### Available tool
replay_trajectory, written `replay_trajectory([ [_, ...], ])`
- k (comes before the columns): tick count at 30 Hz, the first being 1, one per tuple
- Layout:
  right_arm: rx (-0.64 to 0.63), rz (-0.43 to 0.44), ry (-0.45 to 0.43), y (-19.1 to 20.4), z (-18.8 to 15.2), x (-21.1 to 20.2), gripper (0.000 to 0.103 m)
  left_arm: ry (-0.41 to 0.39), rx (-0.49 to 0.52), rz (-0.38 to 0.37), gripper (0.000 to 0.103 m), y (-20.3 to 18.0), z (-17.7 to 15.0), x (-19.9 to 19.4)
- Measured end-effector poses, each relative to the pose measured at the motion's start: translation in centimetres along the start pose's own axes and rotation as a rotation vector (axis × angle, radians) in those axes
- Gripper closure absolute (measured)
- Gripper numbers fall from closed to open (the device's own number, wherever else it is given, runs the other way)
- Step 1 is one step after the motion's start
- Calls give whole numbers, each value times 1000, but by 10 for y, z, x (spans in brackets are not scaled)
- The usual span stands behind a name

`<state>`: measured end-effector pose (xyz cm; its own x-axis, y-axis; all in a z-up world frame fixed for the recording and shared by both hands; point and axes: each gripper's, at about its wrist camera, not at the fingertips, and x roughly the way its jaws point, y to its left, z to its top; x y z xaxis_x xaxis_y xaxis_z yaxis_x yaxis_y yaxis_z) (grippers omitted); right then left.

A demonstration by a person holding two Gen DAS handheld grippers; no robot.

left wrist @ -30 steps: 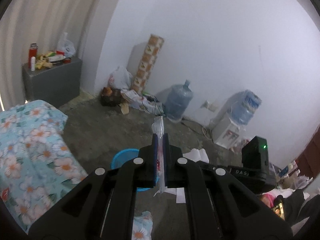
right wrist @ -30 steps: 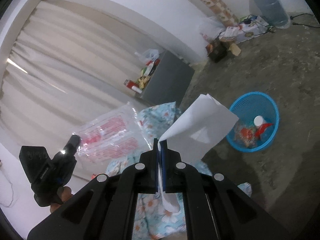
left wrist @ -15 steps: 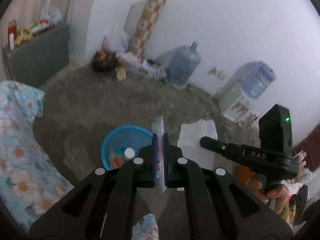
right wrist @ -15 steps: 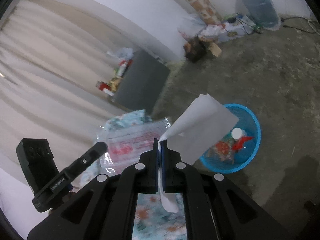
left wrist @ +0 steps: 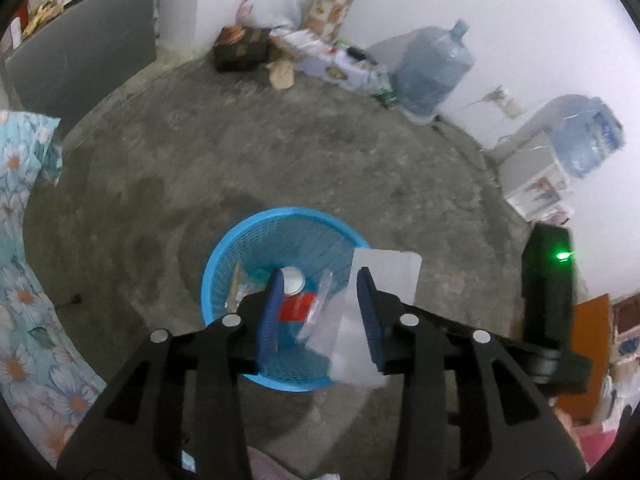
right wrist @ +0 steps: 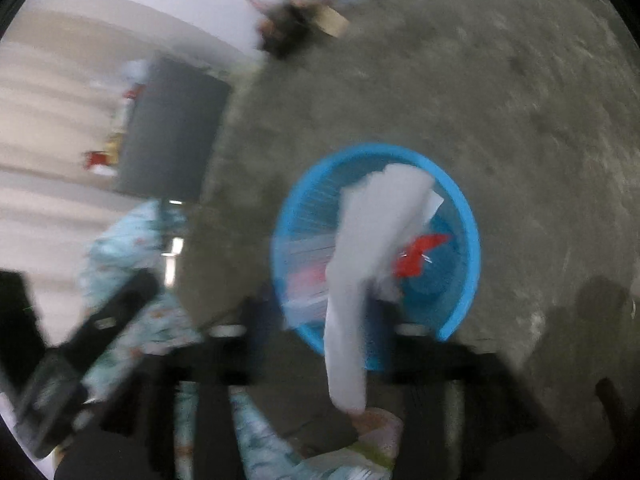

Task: Collect trash
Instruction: 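Open both tools to drop the tissue and plastic bag into the wastebasket, then move both tools back to the bed toward the red snack bag and bottle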

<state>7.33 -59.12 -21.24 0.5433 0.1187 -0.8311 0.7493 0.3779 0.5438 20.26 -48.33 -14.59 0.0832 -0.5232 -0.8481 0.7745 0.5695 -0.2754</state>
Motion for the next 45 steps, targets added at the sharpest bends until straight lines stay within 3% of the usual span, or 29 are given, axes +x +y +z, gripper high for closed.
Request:
replay_trajectory([
  [3, -4, -63, 15, -7, -1, 16, 49, 12, 4, -1, 66, 0, 0, 0],
  [7, -17, -110, -9, -7, -6, 14, 41, -31, 24, -8, 55, -4, 0, -28],
  [9, -54, -108, -24, 3, -5, 12, 40, -67, 22, -14, 49, -7, 2, -50],
  [13, -109, -175, -56, 23, -5, 4, 27, -142, 14, -26, 40, -9, 1, -99],
  [16, -145, -264, -64, 36, -13, -6, 27, -194, 26, 8, 32, -11, -9, -144],
  [18, -167, -279, -79, 43, -22, -18, 27, -243, 37, 27, 27, -10, -22, -182],
  [25, -251, -213, -172, 80, -73, -89, 27, -362, 40, 77, 20, -4, -77, -280],
  [31, -321, -93, -217, 114, -120, -142, 27, -435, 9, 125, 19, 15, -134, -350],
  [36, -415, -17, -252, 145, -155, -174, 20, -492, -24, 178, 19, 32, -179, -396],
  [45, -554, 133, -204, 207, -212, -197, 17, -602, -125, 279, 15, 69, -254, -464],
])
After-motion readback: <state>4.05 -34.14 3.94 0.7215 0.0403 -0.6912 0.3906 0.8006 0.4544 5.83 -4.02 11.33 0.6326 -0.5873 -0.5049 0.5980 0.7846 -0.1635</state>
